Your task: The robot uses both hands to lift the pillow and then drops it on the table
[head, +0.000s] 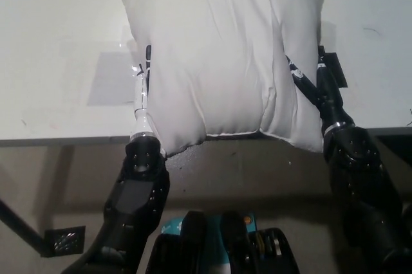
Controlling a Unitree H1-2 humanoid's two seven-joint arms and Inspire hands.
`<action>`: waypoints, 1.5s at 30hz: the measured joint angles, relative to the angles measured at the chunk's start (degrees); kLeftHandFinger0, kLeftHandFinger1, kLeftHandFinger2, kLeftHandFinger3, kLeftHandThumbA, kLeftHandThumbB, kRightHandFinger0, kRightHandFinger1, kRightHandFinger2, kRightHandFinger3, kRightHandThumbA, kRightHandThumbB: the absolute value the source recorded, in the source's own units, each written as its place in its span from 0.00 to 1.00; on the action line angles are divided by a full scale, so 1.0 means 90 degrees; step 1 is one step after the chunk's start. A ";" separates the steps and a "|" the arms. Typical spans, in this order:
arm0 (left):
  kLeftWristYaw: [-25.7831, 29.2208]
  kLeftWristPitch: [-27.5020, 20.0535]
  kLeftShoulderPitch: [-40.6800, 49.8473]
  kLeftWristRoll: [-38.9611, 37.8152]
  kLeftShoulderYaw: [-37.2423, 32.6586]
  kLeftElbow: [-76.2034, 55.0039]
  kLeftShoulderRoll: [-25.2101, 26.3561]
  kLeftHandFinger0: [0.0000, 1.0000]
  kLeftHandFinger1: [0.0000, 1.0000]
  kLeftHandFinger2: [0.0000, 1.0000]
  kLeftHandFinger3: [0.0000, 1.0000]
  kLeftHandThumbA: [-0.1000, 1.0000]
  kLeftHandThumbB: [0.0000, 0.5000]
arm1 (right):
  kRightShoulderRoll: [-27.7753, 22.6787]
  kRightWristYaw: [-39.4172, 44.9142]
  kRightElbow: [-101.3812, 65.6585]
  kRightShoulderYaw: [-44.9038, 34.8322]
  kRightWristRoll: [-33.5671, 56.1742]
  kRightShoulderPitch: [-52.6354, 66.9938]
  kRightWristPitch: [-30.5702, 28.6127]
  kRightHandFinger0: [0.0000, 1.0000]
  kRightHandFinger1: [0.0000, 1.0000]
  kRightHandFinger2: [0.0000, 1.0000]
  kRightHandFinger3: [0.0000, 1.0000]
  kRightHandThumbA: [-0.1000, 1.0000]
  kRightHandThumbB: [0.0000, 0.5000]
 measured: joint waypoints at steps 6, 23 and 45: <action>0.0036 0.0409 -0.0020 -0.0016 -0.0168 -0.0610 -0.0060 1.00 1.00 1.00 1.00 1.00 0.60 | -0.0092 -0.0017 -0.0206 -0.0001 0.0003 -0.0022 0.0187 1.00 1.00 1.00 1.00 1.00 1.00; 0.0061 0.1501 -0.1057 -0.0057 -0.0176 -0.2012 -0.0005 1.00 1.00 1.00 1.00 1.00 0.61 | -0.0658 -0.0133 -0.1829 0.0007 -0.0093 -0.0983 0.1087 1.00 1.00 1.00 1.00 1.00 1.00; 0.0155 0.2201 -0.1681 -0.0105 -0.0139 -0.2797 0.0104 1.00 1.00 1.00 1.00 1.00 0.54 | -0.0791 -0.0308 -0.2830 0.0012 -0.0282 -0.1559 0.1748 1.00 1.00 1.00 1.00 1.00 1.00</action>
